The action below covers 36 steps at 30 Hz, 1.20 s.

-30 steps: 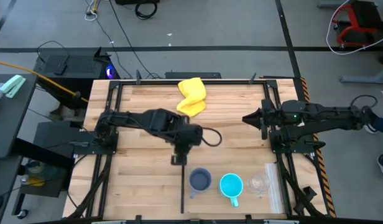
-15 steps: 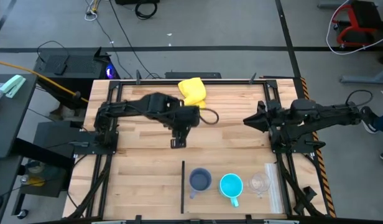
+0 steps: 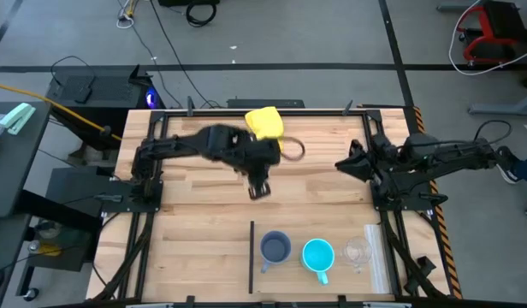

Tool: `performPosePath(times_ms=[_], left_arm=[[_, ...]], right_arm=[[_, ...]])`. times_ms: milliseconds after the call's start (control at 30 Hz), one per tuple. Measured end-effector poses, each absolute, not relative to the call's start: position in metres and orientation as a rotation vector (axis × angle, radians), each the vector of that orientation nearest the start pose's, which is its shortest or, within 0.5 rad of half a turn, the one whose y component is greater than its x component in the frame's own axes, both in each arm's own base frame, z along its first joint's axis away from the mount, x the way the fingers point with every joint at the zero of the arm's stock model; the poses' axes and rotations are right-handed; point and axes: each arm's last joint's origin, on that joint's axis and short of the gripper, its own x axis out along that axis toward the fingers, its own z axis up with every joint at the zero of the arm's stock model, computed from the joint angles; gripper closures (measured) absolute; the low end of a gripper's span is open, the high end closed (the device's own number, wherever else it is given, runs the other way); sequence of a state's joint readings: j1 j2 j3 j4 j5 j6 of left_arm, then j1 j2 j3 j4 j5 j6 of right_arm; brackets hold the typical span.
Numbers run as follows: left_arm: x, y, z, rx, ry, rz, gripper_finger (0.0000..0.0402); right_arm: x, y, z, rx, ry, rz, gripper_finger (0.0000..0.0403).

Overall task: Stack small to large cups/mugs on shelf
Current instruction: Put the violet mug on the shelf

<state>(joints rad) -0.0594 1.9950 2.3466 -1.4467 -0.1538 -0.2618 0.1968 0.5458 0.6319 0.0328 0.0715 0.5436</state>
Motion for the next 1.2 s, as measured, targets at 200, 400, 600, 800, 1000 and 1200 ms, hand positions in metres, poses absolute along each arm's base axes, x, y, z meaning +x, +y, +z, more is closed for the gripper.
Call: performPosePath(times_ms=[200,400,600,800,1000,1200], left_arm=[[0.384,-0.053,0.405,-0.054,0.991,0.119,0.0303],[0.335,-0.049,0.43,-0.015,1.015,0.408,0.0317],[0.318,-0.047,0.431,0.004,0.944,0.489,0.033],[0.302,-0.039,0.373,-0.011,1.055,0.55,0.0347],[0.29,-0.039,0.34,-0.146,0.899,0.388,0.0372],[0.282,-0.053,0.32,-0.167,0.866,0.286,0.039]], right_arm=[[0.149,0.038,0.325,0.521,-0.016,0.208,0.0337],[0.165,0.051,0.334,0.498,-0.036,0.284,0.0337],[0.173,0.067,0.355,0.459,-0.03,0.36,0.0337],[0.188,0.093,0.365,0.4,0.004,0.442,0.0337],[0.212,0.111,0.361,0.393,0.081,0.454,0.0337],[0.243,0.129,0.352,0.389,0.235,0.42,0.0341]])
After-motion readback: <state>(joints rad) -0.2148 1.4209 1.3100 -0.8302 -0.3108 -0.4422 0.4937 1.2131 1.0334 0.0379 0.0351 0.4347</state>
